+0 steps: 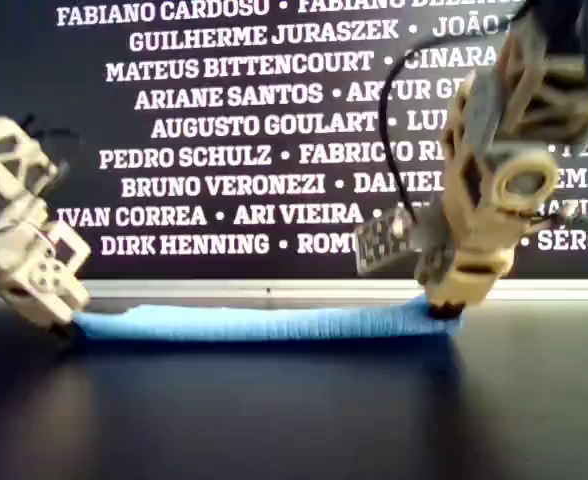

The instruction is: Fold a cloth

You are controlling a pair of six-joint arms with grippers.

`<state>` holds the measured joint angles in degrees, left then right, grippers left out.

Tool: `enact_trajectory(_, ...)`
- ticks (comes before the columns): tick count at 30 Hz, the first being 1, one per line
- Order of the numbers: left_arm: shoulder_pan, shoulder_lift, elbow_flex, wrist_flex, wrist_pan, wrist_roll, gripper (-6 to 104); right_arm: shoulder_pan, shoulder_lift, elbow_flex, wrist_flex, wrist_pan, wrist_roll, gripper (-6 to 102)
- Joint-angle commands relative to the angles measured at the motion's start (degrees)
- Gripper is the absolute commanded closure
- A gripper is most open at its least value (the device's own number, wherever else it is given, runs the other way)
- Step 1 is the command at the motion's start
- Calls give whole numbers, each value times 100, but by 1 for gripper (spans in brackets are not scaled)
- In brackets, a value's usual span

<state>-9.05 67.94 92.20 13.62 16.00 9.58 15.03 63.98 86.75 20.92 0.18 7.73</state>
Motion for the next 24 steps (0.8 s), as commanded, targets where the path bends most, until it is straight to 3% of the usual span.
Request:
enact_trajectory(1,-149,1274,483,-18,79,35,99,-18,1283,571,0,-53,44,97)
enact_trajectory(16,-185,3691,3507,-18,88,35,99,9,3990,3718,0,-62,35,97)
enact_trajectory(24,-677,4008,4632,-18,88,35,99,844,5212,5115,0,-70,35,97)
